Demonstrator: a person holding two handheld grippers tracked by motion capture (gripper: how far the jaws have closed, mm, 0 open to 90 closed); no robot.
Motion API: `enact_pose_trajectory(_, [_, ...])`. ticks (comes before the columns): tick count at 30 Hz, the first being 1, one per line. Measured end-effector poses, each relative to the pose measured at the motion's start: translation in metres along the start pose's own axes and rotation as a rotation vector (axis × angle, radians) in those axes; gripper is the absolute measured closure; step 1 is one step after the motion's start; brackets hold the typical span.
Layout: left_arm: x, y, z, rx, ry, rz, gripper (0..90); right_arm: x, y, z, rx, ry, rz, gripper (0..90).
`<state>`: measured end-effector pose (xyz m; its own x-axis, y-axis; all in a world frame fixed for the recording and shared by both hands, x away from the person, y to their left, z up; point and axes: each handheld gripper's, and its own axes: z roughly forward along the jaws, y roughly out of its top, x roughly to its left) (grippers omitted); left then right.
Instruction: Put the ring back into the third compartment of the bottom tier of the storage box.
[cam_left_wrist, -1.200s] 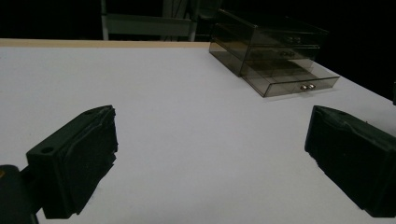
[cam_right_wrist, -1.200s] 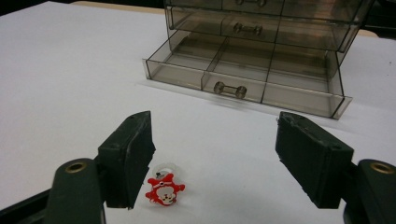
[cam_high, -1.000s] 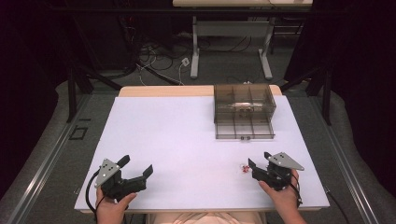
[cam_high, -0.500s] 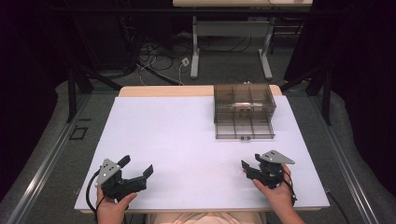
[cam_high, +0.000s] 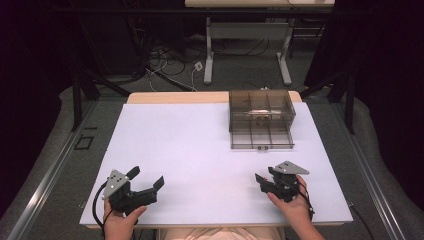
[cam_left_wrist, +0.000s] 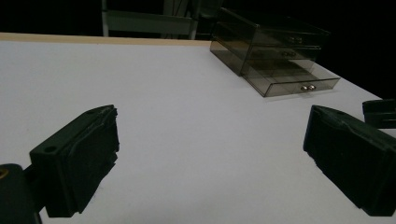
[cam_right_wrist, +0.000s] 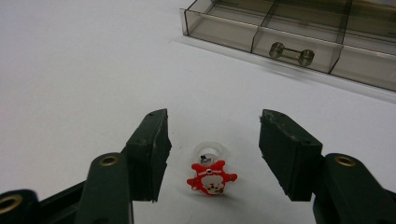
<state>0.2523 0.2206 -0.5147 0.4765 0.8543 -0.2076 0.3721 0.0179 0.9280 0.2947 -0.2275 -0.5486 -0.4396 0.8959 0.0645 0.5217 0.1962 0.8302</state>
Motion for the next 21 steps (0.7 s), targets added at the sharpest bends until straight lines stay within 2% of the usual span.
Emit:
enact_pose_trajectory(5, [0.0000,-0.0002,0.0003,0.003,0.000,-0.005,3.9,-0.0016,-0.0010,0.0021,0.006,0.001,0.003,43.2])
enact_pose_trajectory(15, [0.0014,-0.0007,0.0013,0.009,0.003,-0.007,4.3,-0.0059,-0.0051,0.0085,0.041,0.020,0.041,43.0])
enact_pose_trajectory(21, [0.0012,-0.0009,0.0017,0.013,0.004,-0.010,4.5,-0.0068,-0.0061,0.0096,0.050,0.024,0.044,42.8])
